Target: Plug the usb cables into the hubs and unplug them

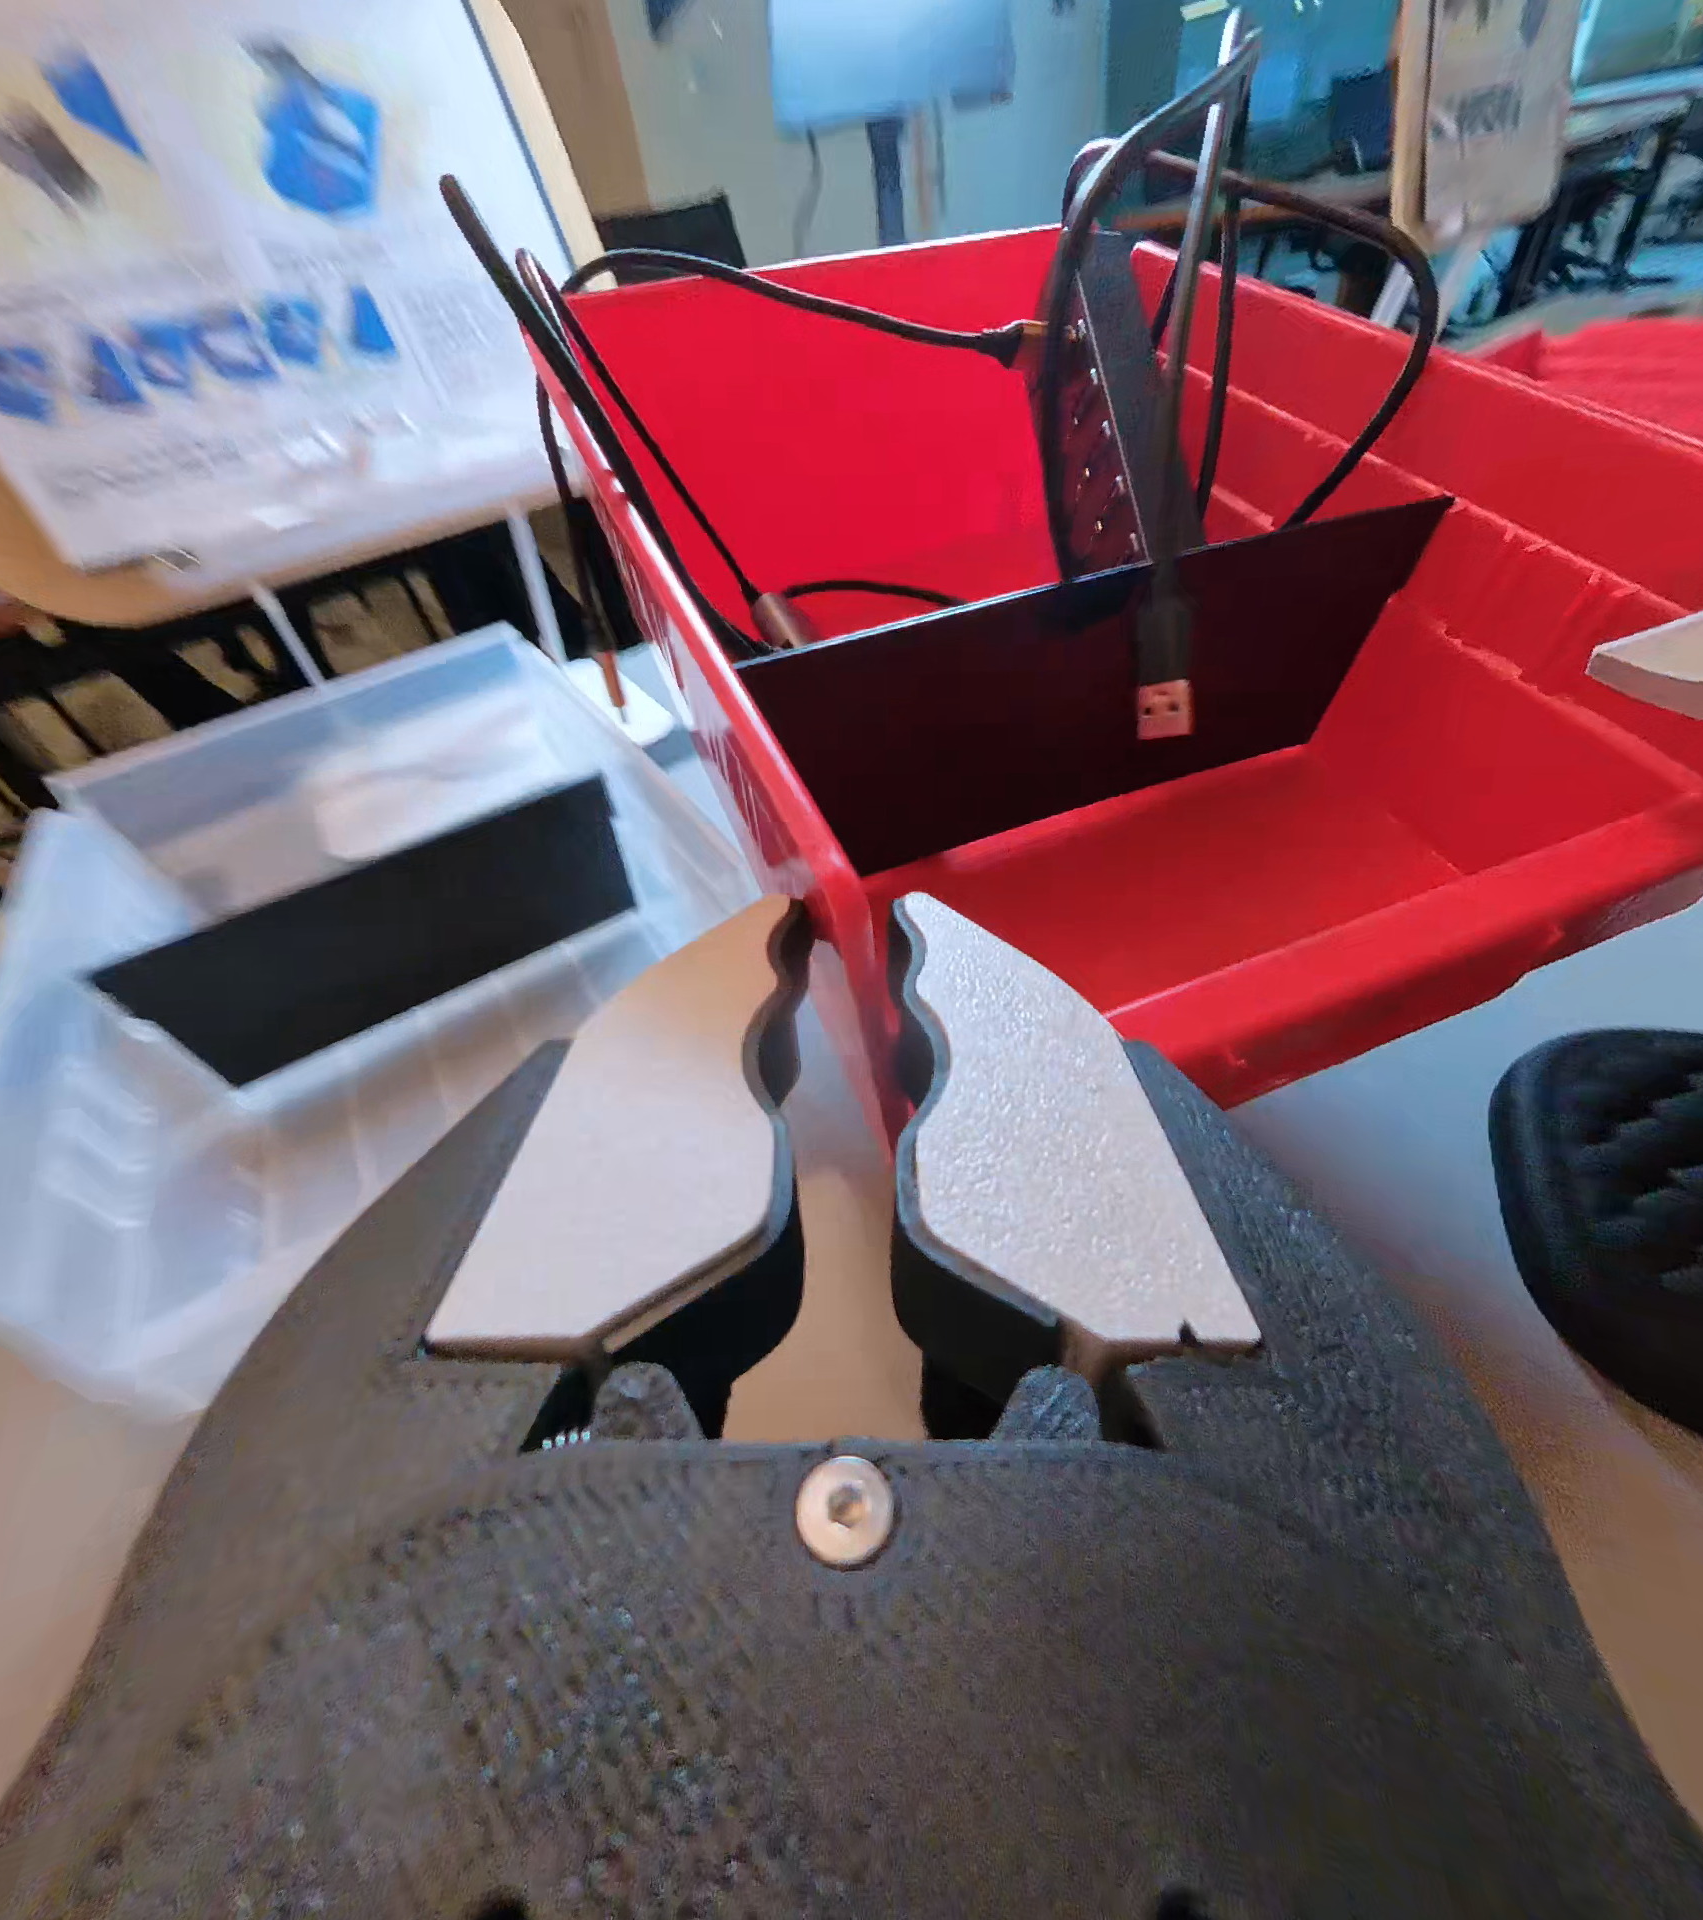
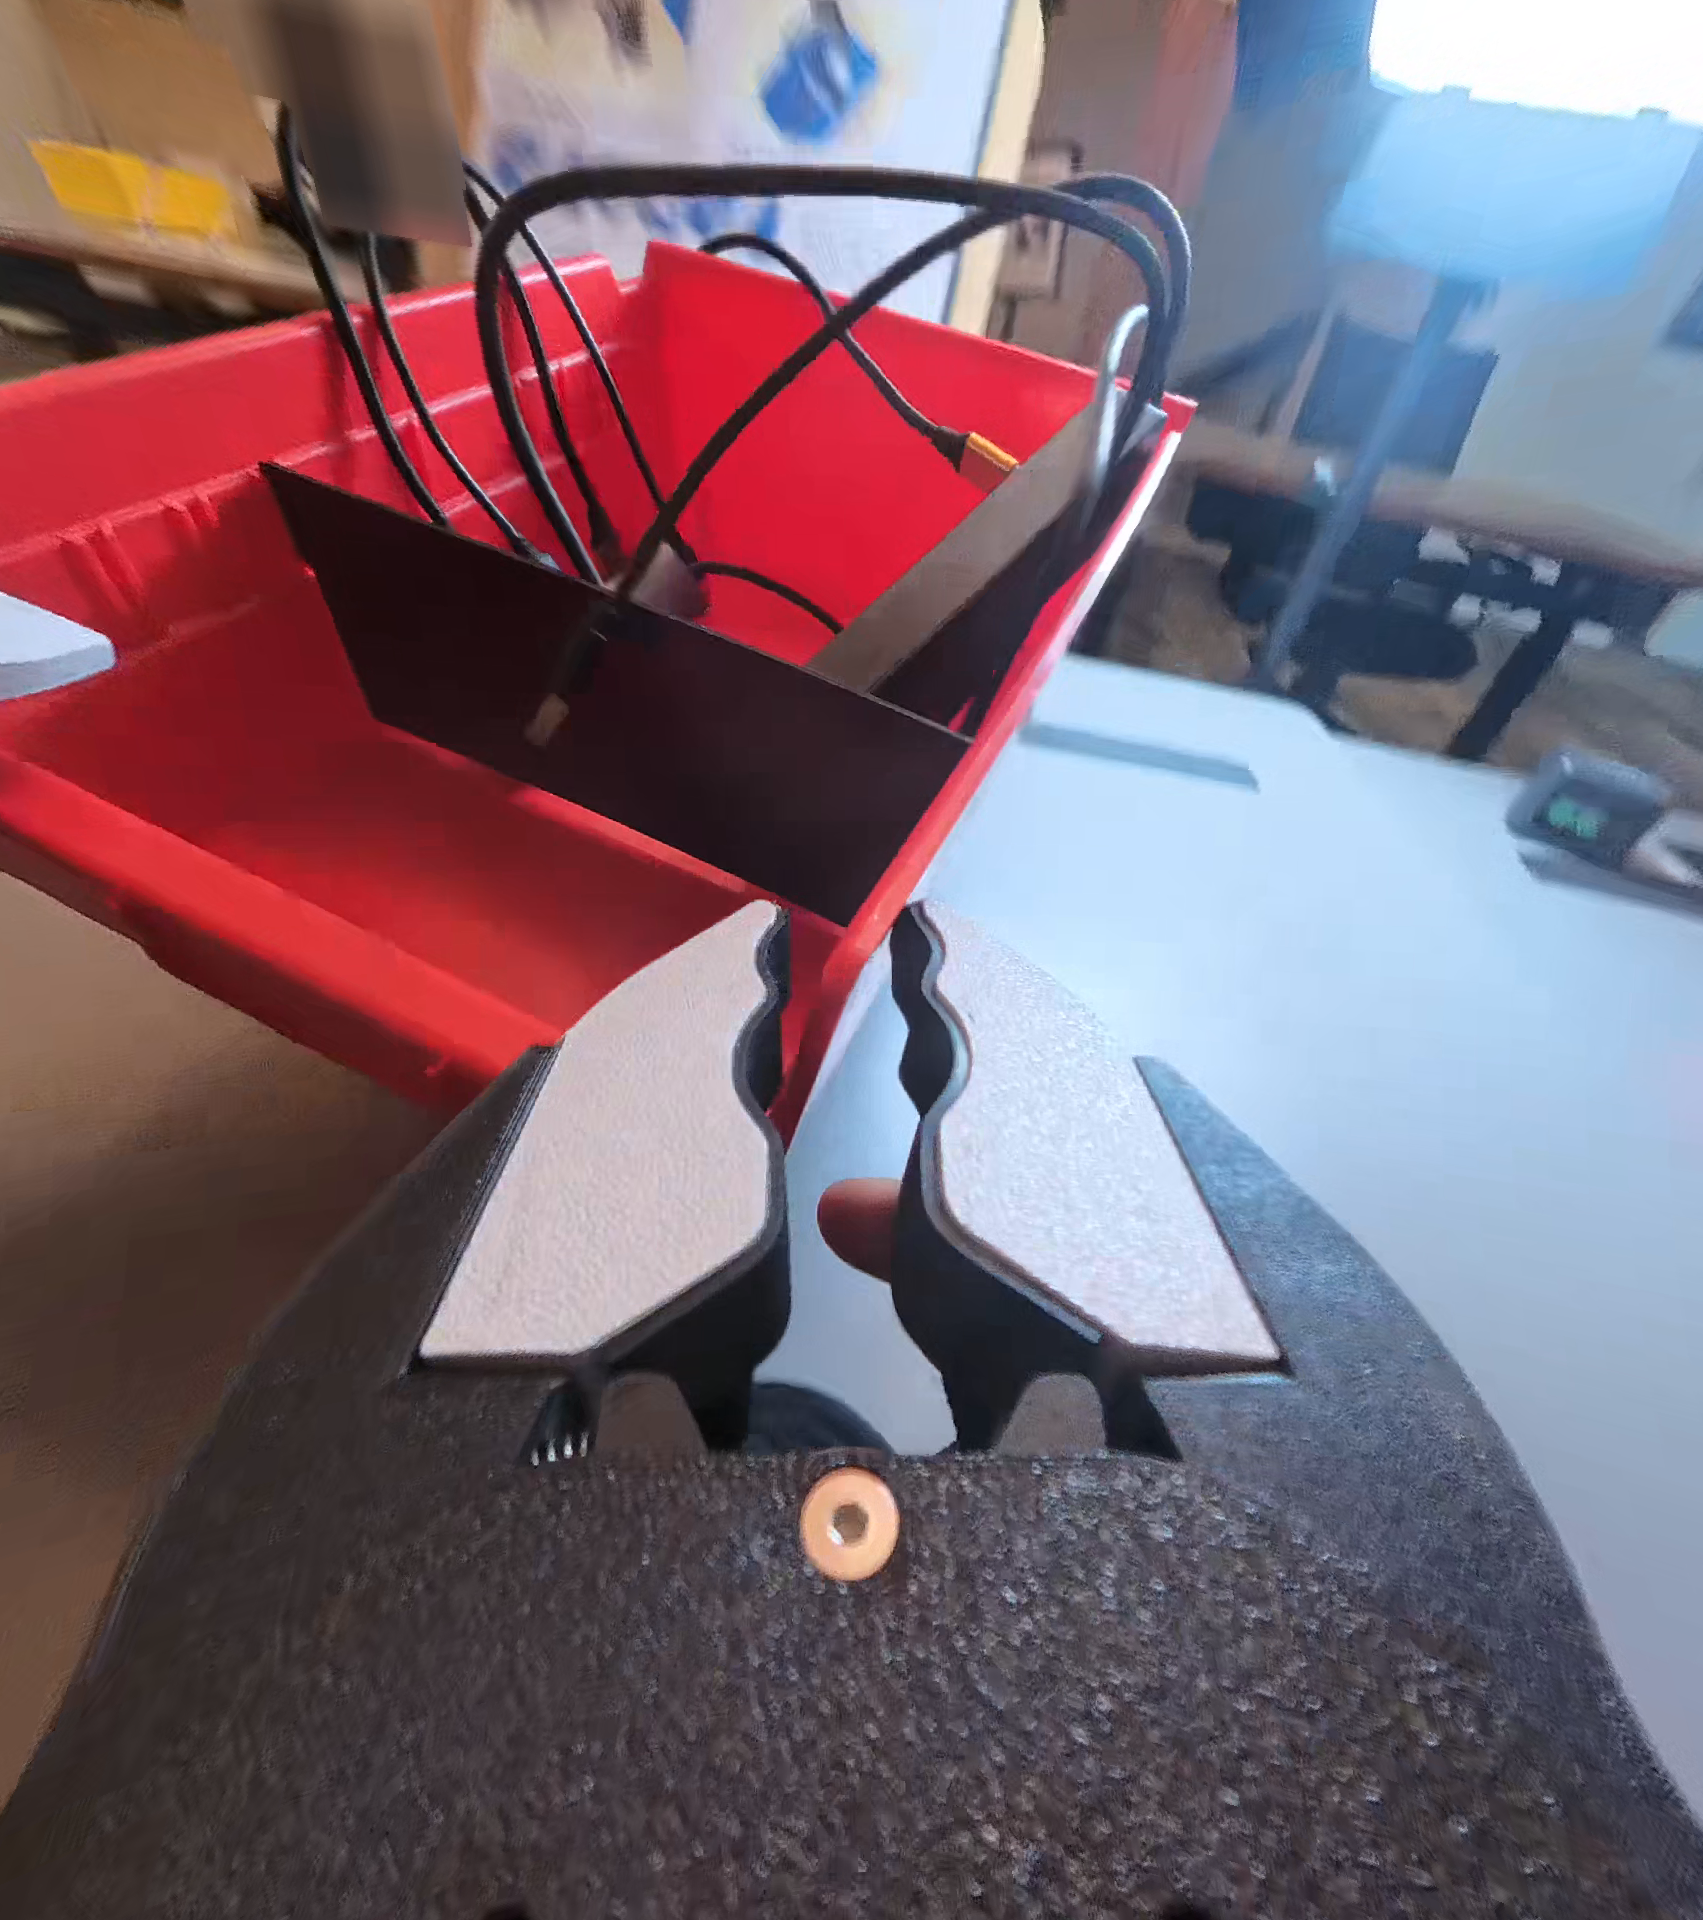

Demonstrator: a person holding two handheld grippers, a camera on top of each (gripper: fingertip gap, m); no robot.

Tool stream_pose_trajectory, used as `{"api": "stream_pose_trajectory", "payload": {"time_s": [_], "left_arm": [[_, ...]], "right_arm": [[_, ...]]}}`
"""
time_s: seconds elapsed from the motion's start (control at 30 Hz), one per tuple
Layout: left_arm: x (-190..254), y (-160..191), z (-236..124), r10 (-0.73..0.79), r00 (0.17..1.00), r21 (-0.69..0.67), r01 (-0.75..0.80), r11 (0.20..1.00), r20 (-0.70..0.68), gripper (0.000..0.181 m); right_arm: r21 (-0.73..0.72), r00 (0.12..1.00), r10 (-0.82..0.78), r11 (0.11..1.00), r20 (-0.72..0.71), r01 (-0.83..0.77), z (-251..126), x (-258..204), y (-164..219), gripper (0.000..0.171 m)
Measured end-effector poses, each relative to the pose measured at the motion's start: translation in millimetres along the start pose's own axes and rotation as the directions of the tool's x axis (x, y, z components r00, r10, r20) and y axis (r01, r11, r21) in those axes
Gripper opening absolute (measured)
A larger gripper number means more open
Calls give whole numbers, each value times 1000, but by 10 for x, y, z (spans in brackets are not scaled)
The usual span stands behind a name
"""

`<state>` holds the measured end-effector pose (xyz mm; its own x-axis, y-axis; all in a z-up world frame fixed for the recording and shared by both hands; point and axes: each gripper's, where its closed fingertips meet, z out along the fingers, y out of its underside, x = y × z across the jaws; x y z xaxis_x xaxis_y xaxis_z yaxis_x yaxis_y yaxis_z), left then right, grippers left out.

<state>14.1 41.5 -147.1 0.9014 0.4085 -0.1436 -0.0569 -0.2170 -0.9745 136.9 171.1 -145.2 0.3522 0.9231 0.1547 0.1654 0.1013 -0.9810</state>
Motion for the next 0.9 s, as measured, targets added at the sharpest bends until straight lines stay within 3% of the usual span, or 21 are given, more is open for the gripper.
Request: {"api": "stream_pose_trajectory", "payload": {"time_s": [0.03,0.13,0.27,0.37,0.47,0.6,0.73,0.9], "left_arm": [[-86,-133,-154,8,1000,23,-8,1000,27,14],[-452,-431,-669,38,990,65,-47,997,136,13],[-1127,-482,-1417,39,951,53,-58,997,307,13],[-1675,-297,-1964,39,906,4,-45,999,422,13],[-2235,73,-2331,34,858,-59,-4,998,513,10],[-2730,781,-2435,24,822,-146,72,987,569,7],[-2881,1347,-2280,-7,827,-194,139,971,562,6],[-2826,1457,-2015,-35,853,-165,140,976,520,8]], "right_arm": [[41,1000,1,999,29,-2,-41,-93,-184,18],[144,991,-1,989,137,-19,-80,-508,-691,18],[189,948,-20,981,318,-43,117,-1355,-1126,18],[177,886,-42,983,462,-46,356,-2137,-1243,18],[135,817,-67,991,572,-14,627,-2897,-1115,20],[50,780,-111,994,616,102,979,-3558,-578,20],[-19,760,-145,979,633,203,1189,-3768,-10,20],[-54,773,-177,963,610,263,1342,-3578,92,21]]}}
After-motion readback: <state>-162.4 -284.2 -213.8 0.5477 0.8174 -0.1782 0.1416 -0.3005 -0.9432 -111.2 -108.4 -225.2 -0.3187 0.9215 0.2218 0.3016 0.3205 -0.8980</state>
